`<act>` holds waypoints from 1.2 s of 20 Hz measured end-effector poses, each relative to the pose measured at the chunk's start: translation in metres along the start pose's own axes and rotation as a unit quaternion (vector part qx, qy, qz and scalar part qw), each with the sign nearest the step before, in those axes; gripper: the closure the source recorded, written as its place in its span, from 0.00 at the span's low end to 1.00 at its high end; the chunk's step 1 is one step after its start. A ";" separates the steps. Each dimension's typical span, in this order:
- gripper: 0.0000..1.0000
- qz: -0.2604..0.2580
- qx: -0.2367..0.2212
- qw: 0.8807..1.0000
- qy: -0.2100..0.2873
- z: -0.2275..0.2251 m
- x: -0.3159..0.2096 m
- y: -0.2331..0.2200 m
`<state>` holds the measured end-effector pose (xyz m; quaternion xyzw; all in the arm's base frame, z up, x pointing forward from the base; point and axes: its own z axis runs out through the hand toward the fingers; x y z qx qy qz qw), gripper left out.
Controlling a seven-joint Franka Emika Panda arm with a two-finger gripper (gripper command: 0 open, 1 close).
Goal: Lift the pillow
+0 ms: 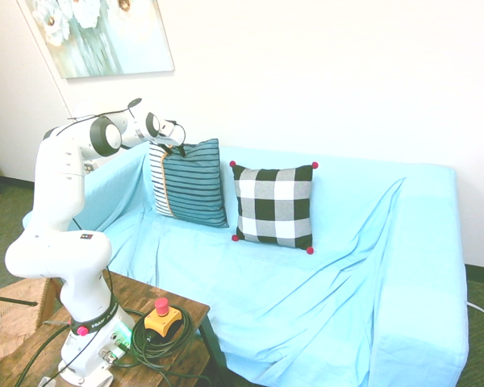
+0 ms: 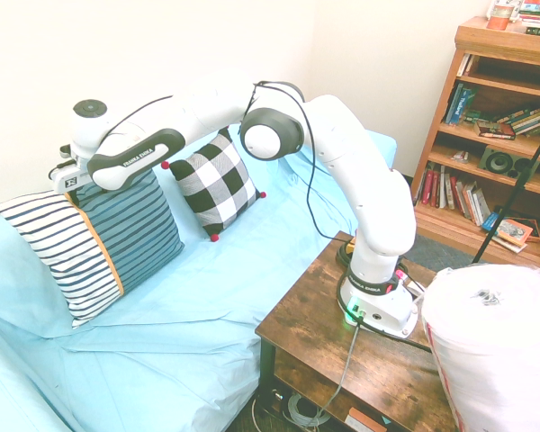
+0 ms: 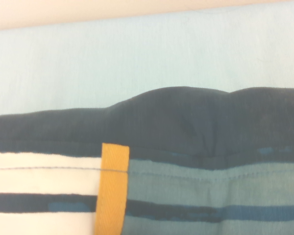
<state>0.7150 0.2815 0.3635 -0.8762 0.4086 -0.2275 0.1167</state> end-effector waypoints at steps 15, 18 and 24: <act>0.00 0.014 -0.102 0.991 -0.087 -0.078 -0.017 0.120; 0.00 0.019 -0.138 0.981 -0.137 -0.082 0.022 0.190; 0.00 0.021 -0.165 0.970 -0.179 -0.141 -0.008 0.274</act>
